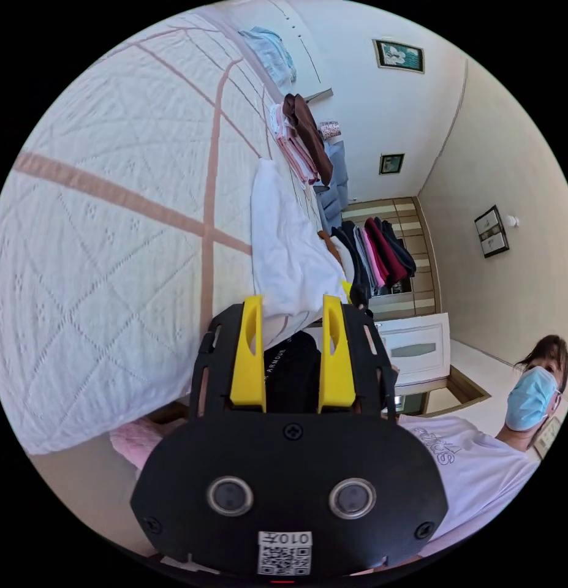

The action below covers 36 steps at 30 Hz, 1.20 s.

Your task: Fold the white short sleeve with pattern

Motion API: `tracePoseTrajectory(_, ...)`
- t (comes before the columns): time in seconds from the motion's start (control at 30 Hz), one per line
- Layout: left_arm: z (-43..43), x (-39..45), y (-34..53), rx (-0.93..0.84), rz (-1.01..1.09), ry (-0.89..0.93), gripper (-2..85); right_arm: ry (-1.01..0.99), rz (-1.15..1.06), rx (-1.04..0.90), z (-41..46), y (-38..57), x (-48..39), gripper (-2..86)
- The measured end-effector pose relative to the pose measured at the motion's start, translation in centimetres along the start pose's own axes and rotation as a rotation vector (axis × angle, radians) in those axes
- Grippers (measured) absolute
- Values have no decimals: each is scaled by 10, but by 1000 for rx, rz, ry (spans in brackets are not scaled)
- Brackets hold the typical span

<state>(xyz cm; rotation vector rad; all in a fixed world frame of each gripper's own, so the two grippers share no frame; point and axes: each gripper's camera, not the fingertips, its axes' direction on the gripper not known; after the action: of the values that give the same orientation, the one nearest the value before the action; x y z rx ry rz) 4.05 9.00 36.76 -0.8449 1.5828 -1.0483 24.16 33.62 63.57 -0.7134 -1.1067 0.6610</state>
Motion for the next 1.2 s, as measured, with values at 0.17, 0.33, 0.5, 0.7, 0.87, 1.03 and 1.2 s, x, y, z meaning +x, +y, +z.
tracePoseTrajectory(0.17, -14, -14, -3, 1, -85, 105, 142, -41, 9, -2, -3, -4, -4, 63)
tracePoseTrajectory(0.33, -14, -21, 3, 14, -131, 163, 137, -95, 28, 14, 0, -11, -5, 64)
tracePoseTrajectory(0.5, -22, -25, -9, 104, -143, 203, 110, -104, 22, 6, 5, -17, -12, 64)
tracePoseTrajectory(0.7, -39, -1, -26, 79, -32, 124, 82, 22, 53, -38, 6, -16, -10, 67)
tracePoseTrajectory(0.87, -35, -7, -38, 19, -19, 137, 95, 88, 125, -77, 22, -14, 10, 72)
tracePoseTrajectory(1.03, -43, 7, -38, 14, 40, 99, 116, 28, 103, -18, 29, -11, 7, 85)
tracePoseTrajectory(1.2, -50, 8, -39, 20, 23, 106, 112, 39, 106, -16, 40, -16, -4, 103)
